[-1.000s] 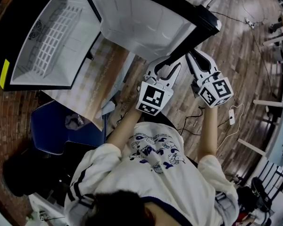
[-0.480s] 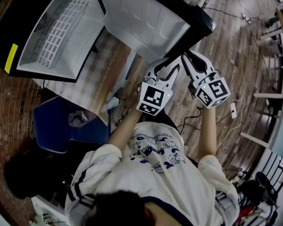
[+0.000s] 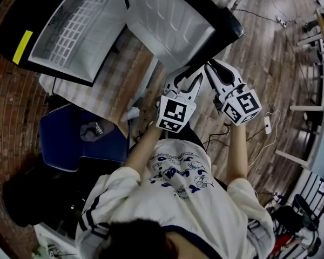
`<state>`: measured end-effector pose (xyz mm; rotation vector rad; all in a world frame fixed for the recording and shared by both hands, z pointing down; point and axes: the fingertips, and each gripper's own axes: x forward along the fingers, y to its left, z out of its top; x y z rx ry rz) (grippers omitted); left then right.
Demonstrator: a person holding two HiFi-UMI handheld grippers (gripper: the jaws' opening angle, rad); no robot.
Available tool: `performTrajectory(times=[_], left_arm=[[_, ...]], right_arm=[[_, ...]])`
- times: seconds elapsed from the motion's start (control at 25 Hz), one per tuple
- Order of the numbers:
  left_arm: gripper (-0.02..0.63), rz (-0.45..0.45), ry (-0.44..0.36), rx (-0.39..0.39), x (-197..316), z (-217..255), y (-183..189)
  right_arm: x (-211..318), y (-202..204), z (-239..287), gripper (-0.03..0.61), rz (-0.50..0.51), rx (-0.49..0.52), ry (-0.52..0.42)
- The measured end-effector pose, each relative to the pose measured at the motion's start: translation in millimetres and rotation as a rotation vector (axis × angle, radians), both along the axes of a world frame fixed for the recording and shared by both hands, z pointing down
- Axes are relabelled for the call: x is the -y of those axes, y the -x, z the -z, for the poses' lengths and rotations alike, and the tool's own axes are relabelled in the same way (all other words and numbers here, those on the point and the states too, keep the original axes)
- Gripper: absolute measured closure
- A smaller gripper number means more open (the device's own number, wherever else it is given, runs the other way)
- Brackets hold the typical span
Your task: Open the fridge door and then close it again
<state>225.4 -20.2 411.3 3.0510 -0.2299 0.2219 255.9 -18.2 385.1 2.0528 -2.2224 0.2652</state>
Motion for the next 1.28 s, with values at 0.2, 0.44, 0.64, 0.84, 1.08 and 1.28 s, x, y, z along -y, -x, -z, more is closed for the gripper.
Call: performTrajectory(times=[0.2, 0.44, 0.64, 0.84, 1.08, 1.28], left_arm=[[0.494, 0.028, -0.001, -0.005, -3.1, 1.1, 16.6], [0.494, 0.082, -0.006, -0.008, -0.1, 1.6, 39.2], [0.494, 0.126, -0.009, -0.006, 1.1, 1.3, 55.1], [0.491, 0.193, -0.005, -0.01, 8.2, -0.9, 79.4], [0.491, 0.269, -0.023, -0.013, 22.3, -3.2, 109.9], [0.491, 0.347, -0.031, -0.026, 38.9, -3.5, 139.0]], right_arm=[[-0.3, 24.6, 0.4, 0.499, 0.025, 0.009, -0.001], [1.8, 56.7, 1.5, 0.499, 0.065, 0.002, 0.008], [4.6, 83.6, 0.8, 0.499, 0.128, -0.023, 0.026], [9.6, 114.7, 0.5, 0.502, 0.191, -0.039, 0.045], [19.5, 149.1, -0.3, 0.503, 0.265, -0.023, 0.049], [30.8, 178.5, -0.2, 0.508, 0.322, -0.025, 0.057]])
